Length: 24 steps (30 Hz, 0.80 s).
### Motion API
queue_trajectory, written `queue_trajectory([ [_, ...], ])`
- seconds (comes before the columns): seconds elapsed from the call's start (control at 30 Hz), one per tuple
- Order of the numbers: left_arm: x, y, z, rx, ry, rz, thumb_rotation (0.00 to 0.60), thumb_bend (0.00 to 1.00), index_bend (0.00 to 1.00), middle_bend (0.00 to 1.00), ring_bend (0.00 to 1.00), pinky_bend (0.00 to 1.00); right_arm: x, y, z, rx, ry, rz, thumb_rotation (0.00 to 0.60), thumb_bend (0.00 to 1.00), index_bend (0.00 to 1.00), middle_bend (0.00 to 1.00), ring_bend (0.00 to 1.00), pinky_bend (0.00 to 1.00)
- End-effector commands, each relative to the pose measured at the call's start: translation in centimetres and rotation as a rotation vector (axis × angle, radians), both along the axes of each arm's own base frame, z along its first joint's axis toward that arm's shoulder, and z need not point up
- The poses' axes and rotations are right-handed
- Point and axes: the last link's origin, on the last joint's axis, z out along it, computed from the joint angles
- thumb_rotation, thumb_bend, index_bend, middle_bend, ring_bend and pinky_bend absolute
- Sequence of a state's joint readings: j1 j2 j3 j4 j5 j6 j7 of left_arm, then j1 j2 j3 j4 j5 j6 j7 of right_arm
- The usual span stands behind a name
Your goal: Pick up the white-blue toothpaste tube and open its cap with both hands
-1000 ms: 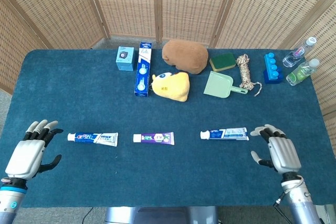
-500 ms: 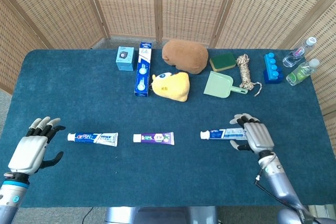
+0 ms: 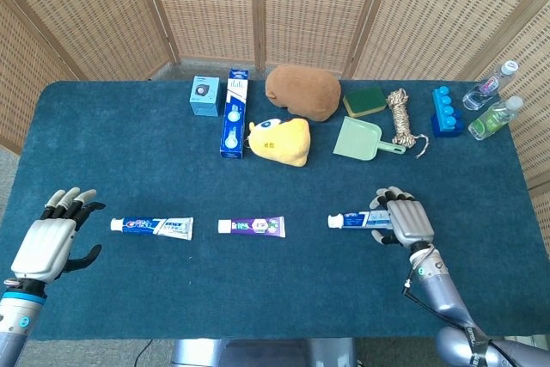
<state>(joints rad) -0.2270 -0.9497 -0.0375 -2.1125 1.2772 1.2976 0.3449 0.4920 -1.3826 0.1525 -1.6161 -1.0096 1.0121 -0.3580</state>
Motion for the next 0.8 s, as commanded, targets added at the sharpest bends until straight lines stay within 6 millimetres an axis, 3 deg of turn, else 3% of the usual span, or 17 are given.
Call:
queue_trajectory([
  [0.03, 0.0, 0.0, 0.0, -0.001, 0.000, 0.001, 0.600, 0.29, 0.21, 0.13, 0.04, 0.00, -0.1, -0.1, -0.6, 0.009, 0.019, 0.012, 0.557, 0.28, 0.33, 0.20, 0.11, 0.19],
  [0.8, -0.2, -0.4, 0.5, 0.017, -0.004, 0.006, 0.600, 0.29, 0.21, 0.12, 0.04, 0.00, -1.6, -1.2, -2.1, 0.060, 0.065, -0.021, 0.585, 0.28, 0.34, 0.20, 0.12, 0.21],
])
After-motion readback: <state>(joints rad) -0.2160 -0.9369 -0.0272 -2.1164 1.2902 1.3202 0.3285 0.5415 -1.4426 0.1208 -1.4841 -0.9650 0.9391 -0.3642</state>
